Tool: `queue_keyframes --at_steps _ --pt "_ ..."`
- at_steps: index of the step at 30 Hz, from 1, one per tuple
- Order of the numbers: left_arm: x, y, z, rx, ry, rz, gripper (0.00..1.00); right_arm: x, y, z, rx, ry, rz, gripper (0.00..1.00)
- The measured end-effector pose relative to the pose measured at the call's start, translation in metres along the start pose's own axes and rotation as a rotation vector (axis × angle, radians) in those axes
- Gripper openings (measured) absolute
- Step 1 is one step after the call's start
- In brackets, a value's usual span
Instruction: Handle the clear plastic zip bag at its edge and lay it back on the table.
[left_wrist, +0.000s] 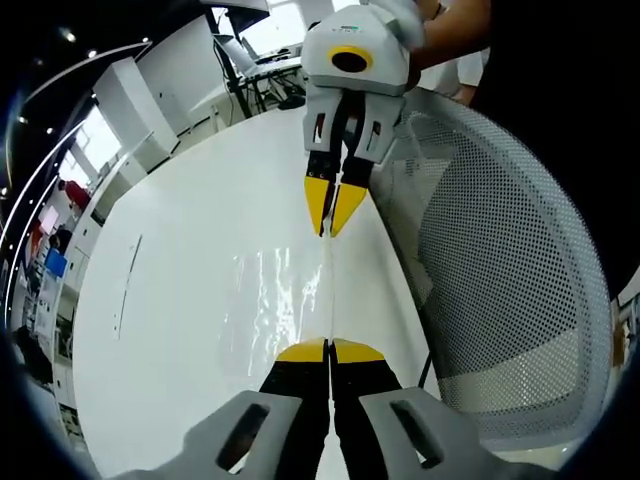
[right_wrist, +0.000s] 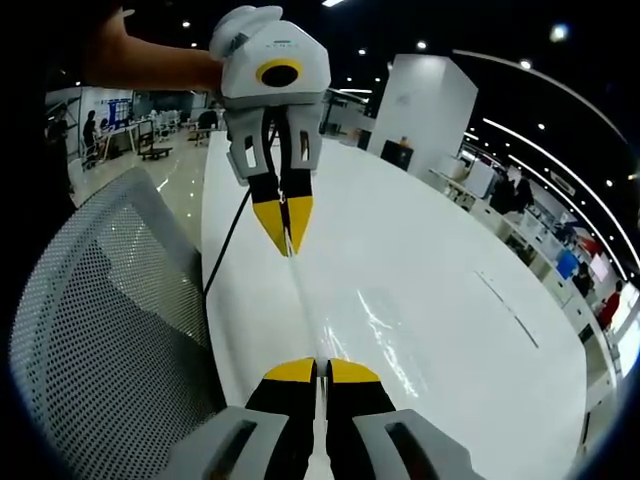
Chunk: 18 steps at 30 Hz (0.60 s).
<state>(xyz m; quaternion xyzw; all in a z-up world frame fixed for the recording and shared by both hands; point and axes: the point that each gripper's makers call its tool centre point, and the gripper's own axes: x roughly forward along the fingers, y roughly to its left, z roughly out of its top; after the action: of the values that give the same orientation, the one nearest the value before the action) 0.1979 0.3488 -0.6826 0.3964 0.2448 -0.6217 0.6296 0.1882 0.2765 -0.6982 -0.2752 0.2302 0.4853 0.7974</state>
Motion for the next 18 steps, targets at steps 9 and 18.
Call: queue_keyframes --at_steps 9,18 --pt "-0.0007 0.0000 0.0007 -0.002 0.002 -0.001 0.00 -0.0013 -0.0003 -0.0020 0.007 0.000 -0.004 0.00" --pt "-0.0012 0.0007 0.0011 -0.004 0.003 0.000 0.00 -0.0040 -0.0007 -0.0018 0.011 -0.001 -0.008 0.00"
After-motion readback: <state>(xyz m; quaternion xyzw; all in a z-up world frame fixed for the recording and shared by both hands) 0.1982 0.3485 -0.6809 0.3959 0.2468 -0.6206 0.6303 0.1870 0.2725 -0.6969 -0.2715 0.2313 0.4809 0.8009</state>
